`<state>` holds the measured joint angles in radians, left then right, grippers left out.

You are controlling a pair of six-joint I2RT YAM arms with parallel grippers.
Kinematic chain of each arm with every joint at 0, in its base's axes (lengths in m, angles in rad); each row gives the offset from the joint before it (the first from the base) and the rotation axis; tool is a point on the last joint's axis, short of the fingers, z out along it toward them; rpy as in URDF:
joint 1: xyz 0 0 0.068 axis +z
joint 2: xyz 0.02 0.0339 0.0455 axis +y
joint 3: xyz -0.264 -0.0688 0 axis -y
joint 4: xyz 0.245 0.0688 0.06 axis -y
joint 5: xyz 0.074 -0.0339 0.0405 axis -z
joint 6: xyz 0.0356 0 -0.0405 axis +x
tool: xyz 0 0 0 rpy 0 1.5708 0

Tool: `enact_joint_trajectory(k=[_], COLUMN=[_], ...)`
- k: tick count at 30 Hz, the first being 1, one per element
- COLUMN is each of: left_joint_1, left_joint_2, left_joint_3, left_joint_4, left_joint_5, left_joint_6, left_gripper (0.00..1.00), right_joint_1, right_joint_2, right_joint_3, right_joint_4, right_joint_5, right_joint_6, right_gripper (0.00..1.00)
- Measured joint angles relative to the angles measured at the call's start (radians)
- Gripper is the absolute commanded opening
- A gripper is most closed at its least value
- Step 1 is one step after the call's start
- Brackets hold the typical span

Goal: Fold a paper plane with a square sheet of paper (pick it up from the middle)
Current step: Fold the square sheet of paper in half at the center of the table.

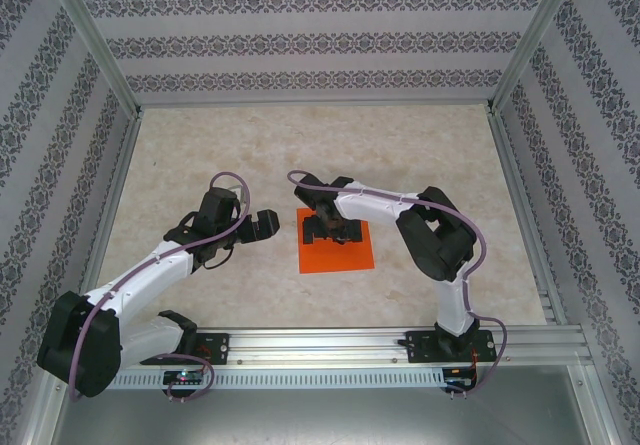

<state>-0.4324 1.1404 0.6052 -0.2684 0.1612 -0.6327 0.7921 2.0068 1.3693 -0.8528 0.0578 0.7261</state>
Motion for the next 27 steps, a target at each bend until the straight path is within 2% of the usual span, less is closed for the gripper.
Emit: enact_joint_trajectory(k=[3,14,23,27], left_joint_1=[0.000,0.000,0.000,0.000], left_joint_2=[0.000,0.004,0.019,0.022], left_joint_3=[0.000,0.000,0.003,0.006], left_joint_4=[0.000,0.000,0.000,0.000], left_joint_5=[0.004,0.014,0.016,0.018], left_joint_6=[0.000,0.001,0.004,0.004], left_gripper=[1.00,1.00,1.00,1.00], right_joint_1=[0.000,-0.001,-0.001,-0.001], right_joint_2=[0.001,-0.001,-0.028,-0.085], right_joint_3=[0.002,0.002,0.002,0.002], right_joint_4=[-0.001,0.004,0.003,0.006], right_joint_5=[0.000,-0.007,-0.028,-0.038], right_joint_6=[-0.001,-0.019,-0.026,-0.024], right_gripper=[0.97,0.84,0.54,0.45])
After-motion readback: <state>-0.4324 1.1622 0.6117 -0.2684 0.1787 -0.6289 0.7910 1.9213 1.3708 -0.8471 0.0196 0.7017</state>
